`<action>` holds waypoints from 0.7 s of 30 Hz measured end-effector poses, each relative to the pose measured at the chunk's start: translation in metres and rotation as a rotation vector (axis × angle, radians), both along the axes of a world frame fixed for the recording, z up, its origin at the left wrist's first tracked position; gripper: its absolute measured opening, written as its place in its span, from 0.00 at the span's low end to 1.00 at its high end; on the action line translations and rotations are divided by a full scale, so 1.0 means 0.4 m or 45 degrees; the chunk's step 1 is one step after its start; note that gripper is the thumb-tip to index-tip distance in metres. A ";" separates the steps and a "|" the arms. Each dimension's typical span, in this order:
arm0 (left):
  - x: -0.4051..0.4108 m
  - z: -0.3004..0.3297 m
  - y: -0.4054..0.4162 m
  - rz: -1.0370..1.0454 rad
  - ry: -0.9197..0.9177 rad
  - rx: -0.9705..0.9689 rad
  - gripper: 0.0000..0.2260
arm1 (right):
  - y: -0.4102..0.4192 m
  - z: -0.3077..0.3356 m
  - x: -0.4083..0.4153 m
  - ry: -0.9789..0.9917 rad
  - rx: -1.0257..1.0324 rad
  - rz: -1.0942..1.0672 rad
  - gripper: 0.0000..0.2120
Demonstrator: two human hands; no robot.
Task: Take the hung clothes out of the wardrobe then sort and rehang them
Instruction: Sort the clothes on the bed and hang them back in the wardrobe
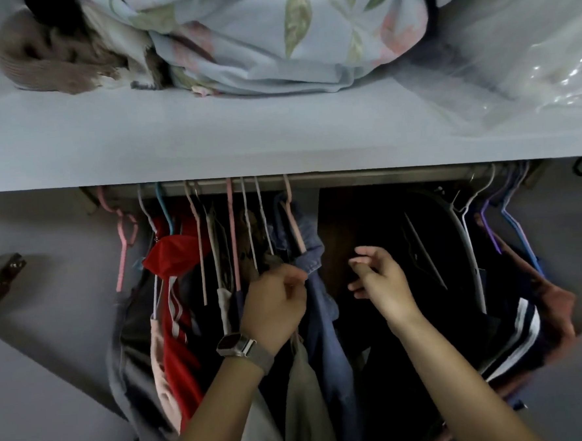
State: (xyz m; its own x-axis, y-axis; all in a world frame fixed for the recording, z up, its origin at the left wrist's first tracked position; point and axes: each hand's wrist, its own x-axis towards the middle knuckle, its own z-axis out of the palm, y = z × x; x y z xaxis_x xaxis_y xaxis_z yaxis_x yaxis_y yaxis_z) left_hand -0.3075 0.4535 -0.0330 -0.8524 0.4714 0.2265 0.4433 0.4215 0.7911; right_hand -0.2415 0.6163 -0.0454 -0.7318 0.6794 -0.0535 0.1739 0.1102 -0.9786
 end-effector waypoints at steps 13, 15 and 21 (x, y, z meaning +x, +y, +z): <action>0.189 -0.053 0.226 -0.710 0.089 -0.459 0.11 | 0.063 -0.054 0.456 -0.557 0.347 -0.153 0.10; 0.213 -0.065 0.237 -0.811 0.082 -0.477 0.11 | 0.041 -0.069 0.532 -0.607 0.356 -0.262 0.10; 0.318 -0.087 0.241 -1.064 0.066 -0.454 0.10 | -0.103 -0.129 0.735 -0.640 0.227 -0.651 0.11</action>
